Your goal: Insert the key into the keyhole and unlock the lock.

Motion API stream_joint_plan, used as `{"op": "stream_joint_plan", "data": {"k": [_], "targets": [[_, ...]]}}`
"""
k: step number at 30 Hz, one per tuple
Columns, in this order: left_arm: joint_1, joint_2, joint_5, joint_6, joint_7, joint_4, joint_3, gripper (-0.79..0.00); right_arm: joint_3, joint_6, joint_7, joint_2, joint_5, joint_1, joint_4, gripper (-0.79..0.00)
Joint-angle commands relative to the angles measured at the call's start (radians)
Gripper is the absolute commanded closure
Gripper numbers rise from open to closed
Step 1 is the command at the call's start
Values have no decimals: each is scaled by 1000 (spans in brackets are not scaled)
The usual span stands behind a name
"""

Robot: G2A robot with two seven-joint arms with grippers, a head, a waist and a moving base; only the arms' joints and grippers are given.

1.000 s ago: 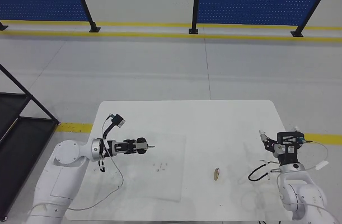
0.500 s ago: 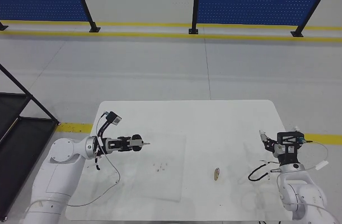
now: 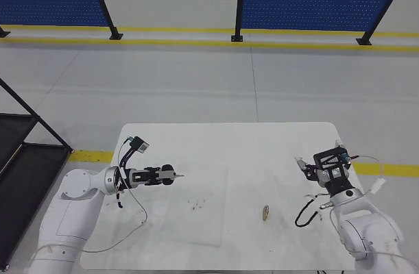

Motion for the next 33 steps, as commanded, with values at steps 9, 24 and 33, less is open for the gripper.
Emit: {"op": "stream_joint_plan", "data": {"k": [9,24,33], "targets": [[0,0,0,0,0,0,0,0,-92,-110,552,1,96,67,-112,-785],[0,0,0,0,0,0,0,0,-166,49,891,-12,314,174,-65,-785],[0,0,0,0,0,0,0,0,-166,49,891,-12,314,174,-65,-785]]}}
